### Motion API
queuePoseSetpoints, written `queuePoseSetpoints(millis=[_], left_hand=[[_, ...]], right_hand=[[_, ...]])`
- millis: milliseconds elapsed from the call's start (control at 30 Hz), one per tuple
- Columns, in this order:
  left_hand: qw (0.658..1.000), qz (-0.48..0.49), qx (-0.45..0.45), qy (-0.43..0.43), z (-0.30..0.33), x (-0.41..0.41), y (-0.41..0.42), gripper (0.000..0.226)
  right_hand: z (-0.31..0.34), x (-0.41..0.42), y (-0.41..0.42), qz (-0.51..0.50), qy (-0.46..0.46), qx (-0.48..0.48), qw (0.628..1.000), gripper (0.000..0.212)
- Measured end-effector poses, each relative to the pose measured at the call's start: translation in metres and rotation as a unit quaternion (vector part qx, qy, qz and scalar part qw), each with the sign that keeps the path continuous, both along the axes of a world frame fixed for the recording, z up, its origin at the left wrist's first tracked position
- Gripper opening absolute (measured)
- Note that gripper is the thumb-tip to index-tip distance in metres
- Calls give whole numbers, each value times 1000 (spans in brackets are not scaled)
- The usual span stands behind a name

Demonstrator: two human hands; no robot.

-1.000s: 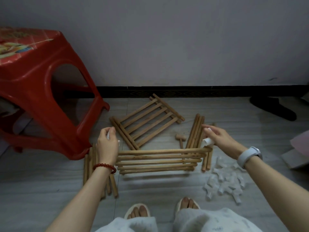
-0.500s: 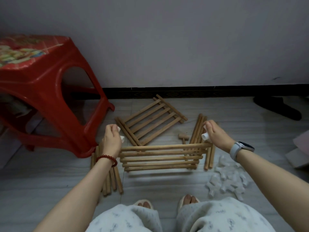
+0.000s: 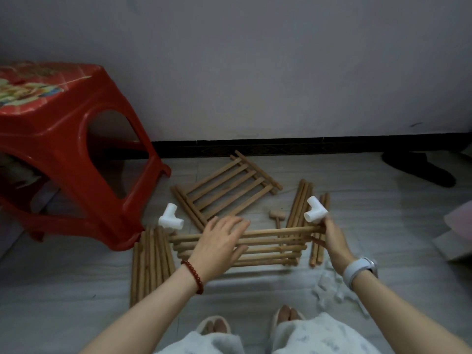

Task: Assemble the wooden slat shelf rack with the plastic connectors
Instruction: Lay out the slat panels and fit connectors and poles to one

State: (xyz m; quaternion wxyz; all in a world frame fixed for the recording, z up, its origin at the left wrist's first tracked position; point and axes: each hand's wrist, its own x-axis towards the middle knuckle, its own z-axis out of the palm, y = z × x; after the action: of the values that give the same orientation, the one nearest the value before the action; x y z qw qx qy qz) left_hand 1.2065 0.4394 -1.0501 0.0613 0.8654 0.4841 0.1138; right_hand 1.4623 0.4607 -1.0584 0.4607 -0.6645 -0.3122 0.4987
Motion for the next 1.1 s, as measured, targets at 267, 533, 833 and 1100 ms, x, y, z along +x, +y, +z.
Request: queuePoseSetpoints(millis=[267, 533, 833, 1100], left_hand=[[999, 19, -24, -9, -22, 36, 44, 17], [960, 67, -138, -234, 41, 15, 77, 11], [866, 117, -181, -452, 110, -5, 67, 14], [922, 329, -99, -179, 119, -36, 40, 18]], right_hand=[[-32, 15, 11, 28, 9, 12, 999, 36], [-14, 26, 28, -3, -198, 116, 973, 33], [64, 15, 37, 63, 28, 110, 992, 38], [140, -50, 44, 151, -133, 262, 944, 18]])
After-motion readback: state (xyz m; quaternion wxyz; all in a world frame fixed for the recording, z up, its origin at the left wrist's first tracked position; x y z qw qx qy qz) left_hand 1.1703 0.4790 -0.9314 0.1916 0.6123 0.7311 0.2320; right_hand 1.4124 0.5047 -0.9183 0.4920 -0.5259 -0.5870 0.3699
